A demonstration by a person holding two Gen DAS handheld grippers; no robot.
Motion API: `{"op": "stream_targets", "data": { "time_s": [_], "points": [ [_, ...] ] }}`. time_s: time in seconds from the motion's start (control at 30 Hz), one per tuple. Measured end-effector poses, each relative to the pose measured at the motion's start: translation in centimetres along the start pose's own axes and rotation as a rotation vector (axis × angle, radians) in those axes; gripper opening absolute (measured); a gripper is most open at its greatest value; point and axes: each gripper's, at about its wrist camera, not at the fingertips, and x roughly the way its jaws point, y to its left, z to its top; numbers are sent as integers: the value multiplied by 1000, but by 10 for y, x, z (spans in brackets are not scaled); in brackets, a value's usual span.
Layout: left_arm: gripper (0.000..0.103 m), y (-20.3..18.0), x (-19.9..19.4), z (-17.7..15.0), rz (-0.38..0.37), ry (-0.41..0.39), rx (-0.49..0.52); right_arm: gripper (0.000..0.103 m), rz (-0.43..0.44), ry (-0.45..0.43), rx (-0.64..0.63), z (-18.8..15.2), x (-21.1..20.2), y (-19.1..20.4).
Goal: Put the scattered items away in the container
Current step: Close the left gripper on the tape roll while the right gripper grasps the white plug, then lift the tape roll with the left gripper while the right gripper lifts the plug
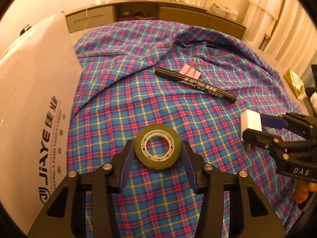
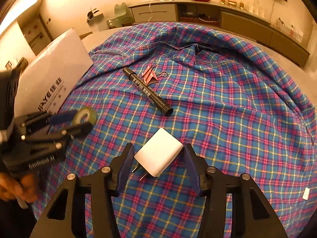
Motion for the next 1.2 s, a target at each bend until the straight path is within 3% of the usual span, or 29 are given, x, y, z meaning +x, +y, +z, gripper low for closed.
{"op": "stream_targets", "data": {
  "time_s": [0.2,0.27,0.37,0.83,0.9,0.97,1.03,1.07,1.13,1.2],
  "points": [
    [57,-12,2,-4,47,-15,59,54,-31,-11,-1,-3,3,0],
    [54,-13,2,-4,52,-23,66,41,-19,-8,2,-3,2,1],
    [50,-10,1,-4,43,-18,54,34,-20,-24,-3,-2,-4,2],
    [49,-17,-17,-2,15,-48,32,33,32,-42,13,-7,-19,-2],
    [50,-19,-17,-3,7,-43,38,36,40,-36,29,-8,-15,-5],
    [50,-23,-17,-3,3,-43,49,47,34,-39,36,-8,-10,-6],
    [50,-26,-18,-3,1,-45,57,47,23,-37,34,-5,-4,-4],
    [50,-27,-20,-3,0,-47,58,46,24,-32,27,-4,-1,-2],
    [50,-28,-27,-3,-1,-58,59,33,20,-21,-9,-2,4,5],
    [50,-26,-34,-3,0,-70,54,33,18,-25,-37,-2,3,12]
  ]
}}
